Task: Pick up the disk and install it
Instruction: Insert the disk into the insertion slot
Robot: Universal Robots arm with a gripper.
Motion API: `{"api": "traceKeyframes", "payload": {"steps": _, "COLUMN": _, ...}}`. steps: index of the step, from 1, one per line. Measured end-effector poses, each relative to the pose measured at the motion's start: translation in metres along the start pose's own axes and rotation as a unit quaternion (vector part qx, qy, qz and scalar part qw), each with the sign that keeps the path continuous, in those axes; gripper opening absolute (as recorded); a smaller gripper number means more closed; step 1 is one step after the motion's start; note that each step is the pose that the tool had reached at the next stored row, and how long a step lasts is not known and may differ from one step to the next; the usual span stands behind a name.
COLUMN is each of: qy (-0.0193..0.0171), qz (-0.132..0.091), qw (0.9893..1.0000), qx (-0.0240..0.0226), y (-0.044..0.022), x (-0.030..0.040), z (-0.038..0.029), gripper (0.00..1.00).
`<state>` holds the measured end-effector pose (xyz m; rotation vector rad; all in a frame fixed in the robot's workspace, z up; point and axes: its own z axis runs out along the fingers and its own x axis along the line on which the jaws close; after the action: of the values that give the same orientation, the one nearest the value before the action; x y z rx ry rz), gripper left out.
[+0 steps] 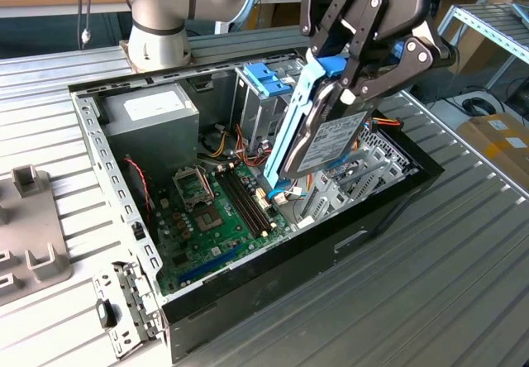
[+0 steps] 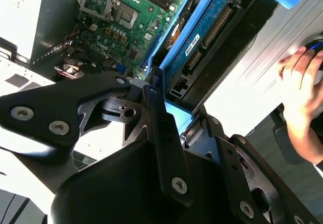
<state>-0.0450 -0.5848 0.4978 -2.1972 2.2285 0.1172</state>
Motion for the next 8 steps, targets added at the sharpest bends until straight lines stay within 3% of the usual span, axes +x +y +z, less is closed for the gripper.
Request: {"api": "traceKeyframes", "payload": {"steps": 8, "qy": 0.0, "qz": 0.0, "qw": 1.0, "qx": 0.0, "y": -0.0043, "x": 0.0013, "z": 0.0002, "gripper": 0.37}}
